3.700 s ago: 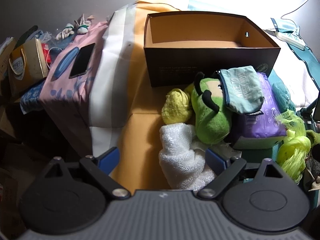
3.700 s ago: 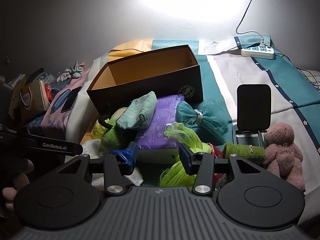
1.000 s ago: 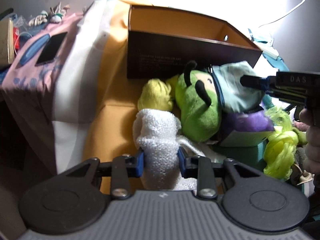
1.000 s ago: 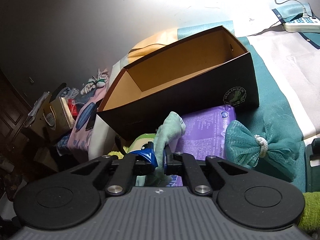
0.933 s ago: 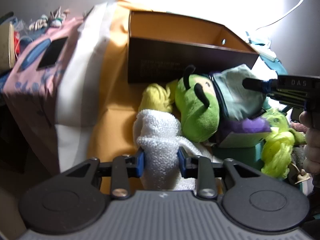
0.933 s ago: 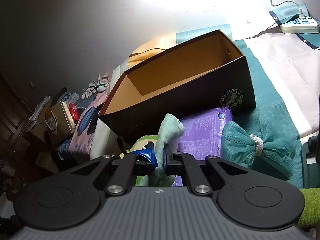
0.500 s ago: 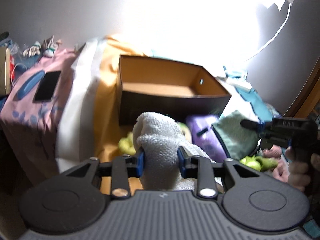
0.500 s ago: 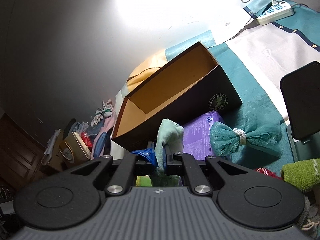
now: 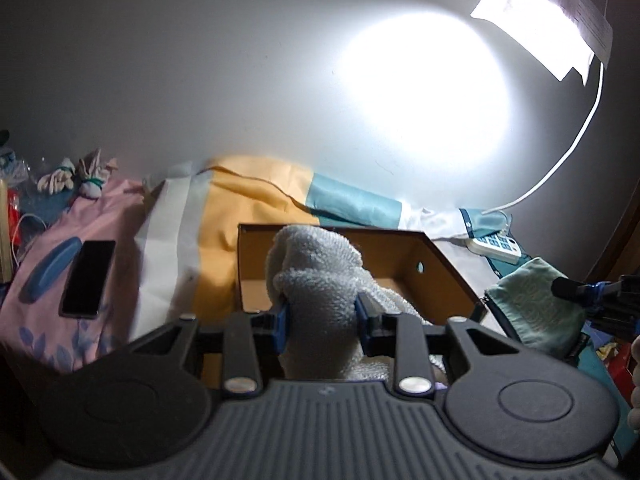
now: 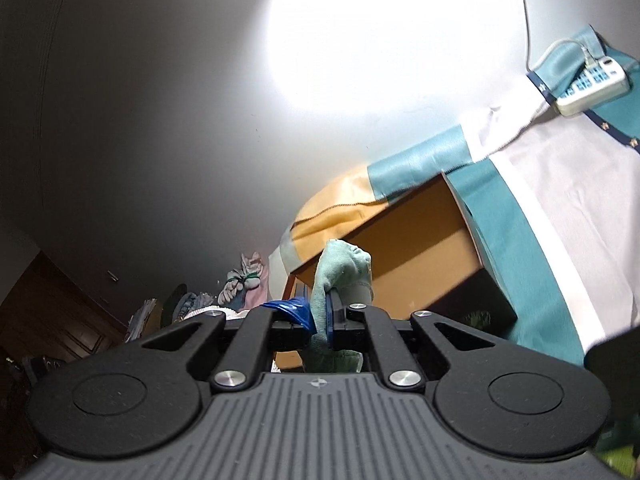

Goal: Organize soft objects
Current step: 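Lift both items into the box and open both grippers, then withdraw both grippers from the box toward the yellow towel and green plush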

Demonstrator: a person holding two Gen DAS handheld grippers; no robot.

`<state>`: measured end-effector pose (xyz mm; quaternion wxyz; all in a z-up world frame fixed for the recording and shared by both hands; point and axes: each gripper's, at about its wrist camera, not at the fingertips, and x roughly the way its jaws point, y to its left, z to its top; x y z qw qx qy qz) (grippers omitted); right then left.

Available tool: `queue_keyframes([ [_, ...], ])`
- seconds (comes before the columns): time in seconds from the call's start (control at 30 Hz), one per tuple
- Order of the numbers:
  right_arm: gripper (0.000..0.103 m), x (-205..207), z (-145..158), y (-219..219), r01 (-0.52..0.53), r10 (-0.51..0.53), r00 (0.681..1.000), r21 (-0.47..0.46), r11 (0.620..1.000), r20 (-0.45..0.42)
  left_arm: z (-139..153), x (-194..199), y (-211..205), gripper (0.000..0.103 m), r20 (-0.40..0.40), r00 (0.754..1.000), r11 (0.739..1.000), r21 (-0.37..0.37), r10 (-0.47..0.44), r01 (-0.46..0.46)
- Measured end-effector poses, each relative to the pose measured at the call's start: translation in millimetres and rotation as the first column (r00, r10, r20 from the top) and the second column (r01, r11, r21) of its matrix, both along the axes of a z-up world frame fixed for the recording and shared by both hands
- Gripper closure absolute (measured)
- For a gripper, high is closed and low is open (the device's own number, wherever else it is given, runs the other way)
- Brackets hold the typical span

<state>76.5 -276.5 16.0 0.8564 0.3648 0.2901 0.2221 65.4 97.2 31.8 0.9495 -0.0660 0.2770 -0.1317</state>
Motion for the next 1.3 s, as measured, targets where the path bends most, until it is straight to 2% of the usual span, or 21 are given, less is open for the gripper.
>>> queue_keyframes([
  [0.13,0.103,43.3,13.6,4.1,-0.021,0.023,0.999,-0.052,0.998,0.043,8.1,46.1,-14.1,0.072,0.015,0.999,0.999,0.017,0.050,-0.051],
  [0.23,0.103,77.5,10.9,10.8,-0.037,0.042,0.998,-0.102,0.994,0.047,3.5,79.3,-29.2,0.072,0.004,0.998,0.997,0.044,0.065,-0.065],
  [0.37,0.103,119.9,-5.3,22.0,-0.072,0.075,0.997,-0.150,0.986,0.015,-13.5,115.2,-48.7,0.072,-0.025,0.997,0.990,0.116,0.078,-0.075],
  [0.57,0.103,158.9,-38.9,43.8,-0.108,0.100,0.994,-0.221,0.969,-0.045,-51.9,155.2,-58.5,0.071,-0.103,0.988,0.974,0.205,0.118,-0.095],
  [0.77,0.103,183.2,-64.6,62.6,-0.115,0.101,0.993,-0.332,0.936,-0.062,-82.2,182.5,-61.5,0.068,-0.154,0.974,0.954,0.275,0.164,-0.117],
  [0.87,0.103,193.1,-77.2,71.5,-0.108,0.090,0.994,-0.434,0.895,-0.063,-93.4,191.8,-64.1,0.059,-0.165,0.970,0.942,0.315,0.178,-0.119],
  [0.97,0.103,195.4,-83.9,72.8,-0.064,0.036,0.997,-0.514,0.855,-0.064,-98.0,195.4,-66.8,0.045,-0.164,0.968,0.930,0.348,0.188,-0.121],
  [1.03,0.103,196.0,-84.0,70.9,-0.041,0.010,0.998,-0.541,0.840,-0.061,-97.1,194.7,-67.4,0.044,-0.158,0.969,0.924,0.362,0.191,-0.123],
  [1.13,0.102,191.6,-75.4,66.0,-0.004,-0.017,0.999,-0.534,0.846,-0.034,-90.1,192.3,-66.6,0.043,-0.154,0.967,0.918,0.374,0.205,-0.135],
  [1.3,0.101,176.0,-53.5,67.9,-0.003,0.005,1.000,-0.482,0.876,0.003,-66.3,178.5,-65.5,0.043,-0.127,0.967,0.919,0.361,0.219,-0.161],
])
